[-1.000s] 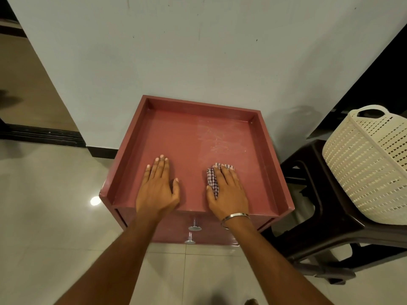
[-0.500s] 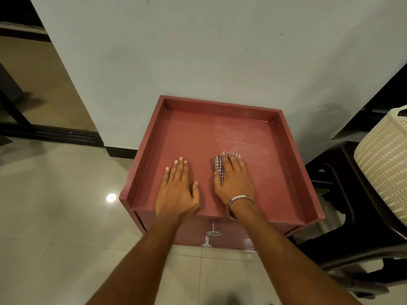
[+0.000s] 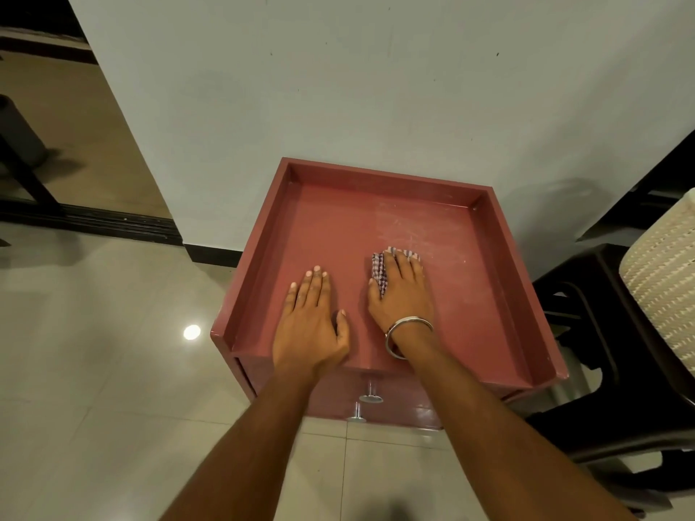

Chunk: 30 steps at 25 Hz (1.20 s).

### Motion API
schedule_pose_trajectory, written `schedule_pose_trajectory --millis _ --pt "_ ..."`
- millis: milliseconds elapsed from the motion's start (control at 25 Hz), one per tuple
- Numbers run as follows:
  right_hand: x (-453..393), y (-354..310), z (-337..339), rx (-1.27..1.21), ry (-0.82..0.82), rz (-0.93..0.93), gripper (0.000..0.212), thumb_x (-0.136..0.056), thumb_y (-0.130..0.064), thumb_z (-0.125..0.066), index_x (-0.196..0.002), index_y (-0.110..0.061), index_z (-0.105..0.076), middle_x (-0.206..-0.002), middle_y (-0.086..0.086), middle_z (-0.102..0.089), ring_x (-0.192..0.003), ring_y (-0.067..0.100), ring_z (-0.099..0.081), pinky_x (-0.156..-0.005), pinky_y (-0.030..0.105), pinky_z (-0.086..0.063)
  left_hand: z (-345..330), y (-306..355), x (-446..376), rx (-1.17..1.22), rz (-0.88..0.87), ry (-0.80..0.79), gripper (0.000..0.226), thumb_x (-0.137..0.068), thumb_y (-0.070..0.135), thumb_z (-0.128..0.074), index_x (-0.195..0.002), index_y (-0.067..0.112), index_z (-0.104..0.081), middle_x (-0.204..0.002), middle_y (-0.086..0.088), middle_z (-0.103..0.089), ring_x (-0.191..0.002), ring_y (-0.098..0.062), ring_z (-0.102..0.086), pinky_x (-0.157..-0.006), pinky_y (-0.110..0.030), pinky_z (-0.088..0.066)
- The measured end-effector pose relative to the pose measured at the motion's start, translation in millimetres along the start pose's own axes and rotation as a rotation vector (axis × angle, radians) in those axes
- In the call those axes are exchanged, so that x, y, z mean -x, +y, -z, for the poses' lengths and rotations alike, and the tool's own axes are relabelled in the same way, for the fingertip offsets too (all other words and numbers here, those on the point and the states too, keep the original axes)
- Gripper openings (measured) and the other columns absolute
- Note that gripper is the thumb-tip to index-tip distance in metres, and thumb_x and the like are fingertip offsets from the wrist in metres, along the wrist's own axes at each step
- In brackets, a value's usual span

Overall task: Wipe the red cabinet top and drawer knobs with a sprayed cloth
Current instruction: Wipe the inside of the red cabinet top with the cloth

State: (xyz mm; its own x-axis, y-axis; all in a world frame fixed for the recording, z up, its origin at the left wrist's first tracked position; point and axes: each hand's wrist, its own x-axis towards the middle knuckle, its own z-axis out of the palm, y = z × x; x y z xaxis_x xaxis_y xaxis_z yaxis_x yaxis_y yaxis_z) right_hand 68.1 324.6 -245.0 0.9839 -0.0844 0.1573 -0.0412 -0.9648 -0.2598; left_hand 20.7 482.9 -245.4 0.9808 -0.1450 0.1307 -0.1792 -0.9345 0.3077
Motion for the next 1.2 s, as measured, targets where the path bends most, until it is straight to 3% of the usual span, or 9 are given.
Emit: schedule_pose_trajectory --millis 120,360,600,760,880,1040,1200 --pt "-6 24 6 0.014 0.041 -0.007 0.065 -0.087 -0.043 -0.032 -0.147 -0.019 -0.028 -0.155 0.002 -0.028 -0.146 0.024 -0.017 -0.12 0.041 -0.017 2 1 1 0.003 -0.002 -0.014 0.071 -0.092 0.042 -0.019 -0.153 0.009 -0.003 -0.162 -0.006 0.0 -0.149 -0.015 0.003 -0.122 -0.037 -0.001" --pt "-28 28 3 0.021 0.056 -0.127 0.066 -0.088 -0.04 -0.033 -0.147 -0.012 -0.028 -0.156 0.008 -0.027 -0.146 0.029 -0.015 -0.122 0.041 -0.011 2 1 1 0.001 0.011 -0.01 0.071 -0.092 0.042 -0.02 -0.153 0.009 -0.004 -0.162 -0.006 0.0 -0.149 -0.015 0.004 -0.122 -0.037 -0.002" --pt "-37 15 -5 0.015 0.029 0.023 0.065 -0.086 -0.043 -0.033 -0.146 -0.019 -0.031 -0.154 0.002 -0.031 -0.145 0.024 -0.02 -0.12 0.04 -0.017 3 0 0 0.01 0.001 -0.021 0.071 -0.093 0.042 -0.02 -0.153 0.009 -0.002 -0.162 -0.005 0.002 -0.149 -0.014 0.006 -0.122 -0.036 0.001" --pt "-50 50 -1 0.027 0.077 -0.065 0.069 -0.083 -0.045 -0.029 -0.145 -0.015 -0.032 -0.154 0.006 -0.032 -0.145 0.025 -0.022 -0.12 0.041 -0.017 2 0 1 0.011 0.003 -0.017 0.071 -0.092 0.043 -0.019 -0.153 0.01 -0.001 -0.162 -0.005 0.003 -0.149 -0.014 0.006 -0.122 -0.037 -0.002" --pt "-57 39 -6 0.045 0.07 -0.1 0.071 -0.082 -0.044 -0.028 -0.146 -0.012 -0.03 -0.154 0.009 -0.03 -0.145 0.029 -0.02 -0.121 0.041 -0.014 1 1 2 0.009 0.012 -0.012 0.071 -0.092 0.043 -0.02 -0.153 0.01 -0.003 -0.162 -0.005 0.002 -0.149 -0.014 0.006 -0.122 -0.037 -0.002" --pt "-66 6 -13 0.028 0.046 -0.01 0.07 -0.083 -0.044 -0.028 -0.146 -0.013 -0.031 -0.154 0.007 -0.031 -0.144 0.029 -0.021 -0.121 0.042 -0.014 1 1 0 0.007 0.009 -0.004 0.071 -0.092 0.042 -0.021 -0.153 0.01 -0.004 -0.162 -0.004 0.001 -0.149 -0.014 0.005 -0.122 -0.036 0.0" --pt "-71 21 -12 0.006 0.067 0.032 0.061 -0.088 -0.041 -0.036 -0.144 -0.016 -0.034 -0.153 0.005 -0.034 -0.144 0.027 -0.023 -0.12 0.041 -0.018 2 1 1 0.018 0.006 -0.01 0.071 -0.093 0.042 -0.022 -0.153 0.011 -0.002 -0.162 -0.004 0.003 -0.149 -0.013 0.007 -0.122 -0.036 0.0"
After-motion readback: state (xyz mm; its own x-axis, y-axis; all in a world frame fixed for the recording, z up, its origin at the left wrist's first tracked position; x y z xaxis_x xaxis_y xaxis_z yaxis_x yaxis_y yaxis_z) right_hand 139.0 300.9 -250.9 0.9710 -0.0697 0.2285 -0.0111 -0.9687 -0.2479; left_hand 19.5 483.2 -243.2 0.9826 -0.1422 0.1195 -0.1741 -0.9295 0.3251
